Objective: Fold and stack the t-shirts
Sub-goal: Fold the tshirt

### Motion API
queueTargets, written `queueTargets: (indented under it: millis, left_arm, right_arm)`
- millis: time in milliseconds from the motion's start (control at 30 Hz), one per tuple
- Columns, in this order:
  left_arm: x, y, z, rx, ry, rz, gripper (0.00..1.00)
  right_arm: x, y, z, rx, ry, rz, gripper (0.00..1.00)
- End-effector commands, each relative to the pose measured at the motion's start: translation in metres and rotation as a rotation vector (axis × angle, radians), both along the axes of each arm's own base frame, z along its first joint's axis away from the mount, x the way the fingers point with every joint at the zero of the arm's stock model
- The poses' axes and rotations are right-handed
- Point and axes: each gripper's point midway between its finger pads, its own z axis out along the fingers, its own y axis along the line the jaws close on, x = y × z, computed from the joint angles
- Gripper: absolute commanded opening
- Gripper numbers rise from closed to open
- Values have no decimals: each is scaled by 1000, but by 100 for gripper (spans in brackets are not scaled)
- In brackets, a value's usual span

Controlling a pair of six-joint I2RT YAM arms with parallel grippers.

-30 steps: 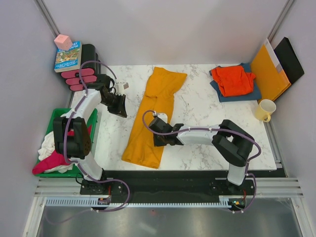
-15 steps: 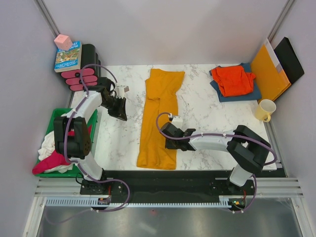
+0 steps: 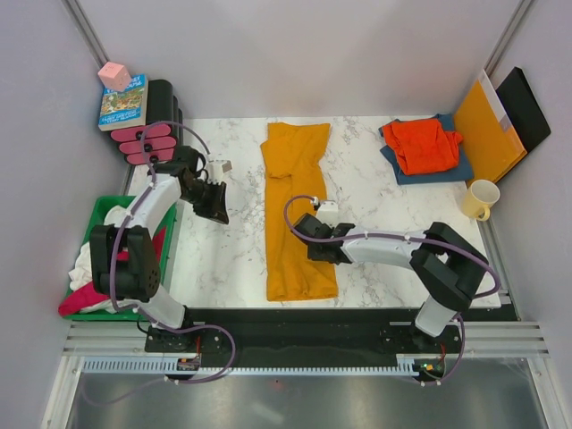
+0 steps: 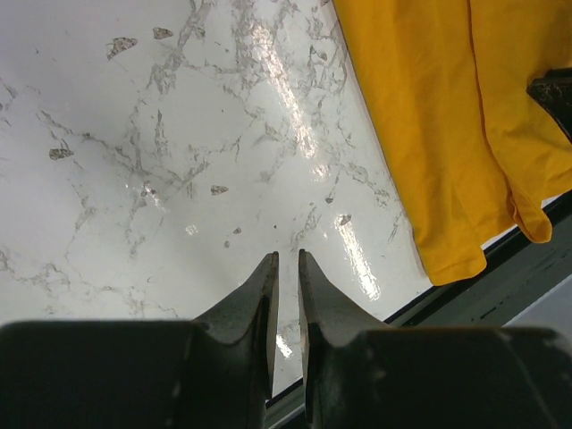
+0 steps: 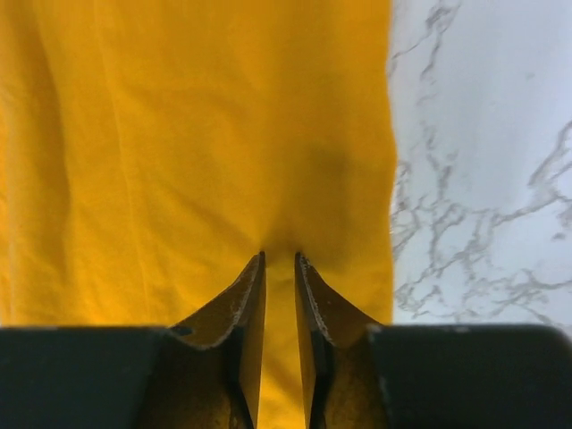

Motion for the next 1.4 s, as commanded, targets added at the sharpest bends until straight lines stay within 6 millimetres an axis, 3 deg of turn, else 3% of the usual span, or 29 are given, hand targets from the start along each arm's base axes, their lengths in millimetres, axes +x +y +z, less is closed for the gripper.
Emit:
queueTargets:
  millis: [0, 133, 300, 367, 433, 467, 500, 567, 633, 667, 700, 767, 867, 900, 967, 1000, 1033, 1067, 1100, 1167, 1200, 1233, 1367]
  left_arm:
    - [-1, -3, 17, -28, -94, -3, 22]
    - [-5, -10, 34, -76, -172, -15, 24]
    - [-18, -19, 36, -136, -175, -29, 21]
    - [-14, -14, 33, -109, -215, 0, 20]
    - [-4, 2, 48, -69, -330, 95, 19]
    - [10, 11, 50, -68, -431, 138, 20]
    - [17, 33, 69, -64, -536, 235, 21]
    - [37, 65, 80, -48, -716, 353, 24]
    - [49, 73, 91, -23, -869, 352, 25]
    - [47, 76, 69, -2, -871, 350, 26]
    - [60, 80, 83, 16, -1006, 335, 26]
    - [63, 81, 46, 38, -988, 315, 28]
    - [63, 78, 17, 8, -946, 322, 29]
    - [68, 77, 35, -22, -1047, 348, 29]
    - [57, 75, 18, -49, -1031, 378, 34]
    - [61, 73, 35, -86, -1118, 396, 36]
    - [55, 73, 25, -91, -1109, 404, 44]
    - [55, 71, 17, -95, -1104, 394, 60]
    - [56, 66, 27, -116, -1171, 351, 99]
    - [43, 47, 4, -121, -1148, 231, 100]
    - [43, 44, 12, -107, -1204, 230, 100]
    - [43, 40, 1, -95, -1143, 219, 100]
    - [49, 45, 3, -75, -1139, 249, 100]
  right_arm:
    - [14, 7, 52, -33, -179, 21, 31]
    - [19, 8, 113, 31, -322, 7, 41]
    - [10, -26, 119, -96, -338, -33, 40]
    - [-7, -37, 119, -106, -357, -43, 38]
    - [-14, -48, 136, -90, -443, -90, 37]
    - [-24, -48, 139, -94, -474, -81, 37]
    - [-27, -52, 144, -91, -494, -92, 38]
    - [-32, -56, 162, -92, -554, -91, 39]
    - [-32, -63, 182, -122, -629, -101, 41]
    - [-33, -60, 196, -141, -658, -75, 42]
    - [-32, -61, 205, -160, -685, -74, 43]
    - [-32, -62, 233, -219, -750, -61, 45]
    - [-33, -62, 272, -238, -823, -81, 48]
    - [-34, -64, 281, -236, -834, -84, 49]
    - [-37, -65, 300, -216, -864, -99, 51]
    - [-39, -68, 306, -204, -871, -104, 53]
    - [-40, -68, 309, -192, -874, -103, 54]
    - [-41, -70, 310, -190, -878, -107, 55]
    - [-41, -71, 311, -189, -880, -107, 57]
    - [-41, -73, 308, -206, -881, -103, 59]
    - [-42, -72, 307, -208, -882, -102, 60]
    - [-41, -71, 305, -213, -882, -101, 61]
    - [-39, -71, 304, -238, -904, -123, 67]
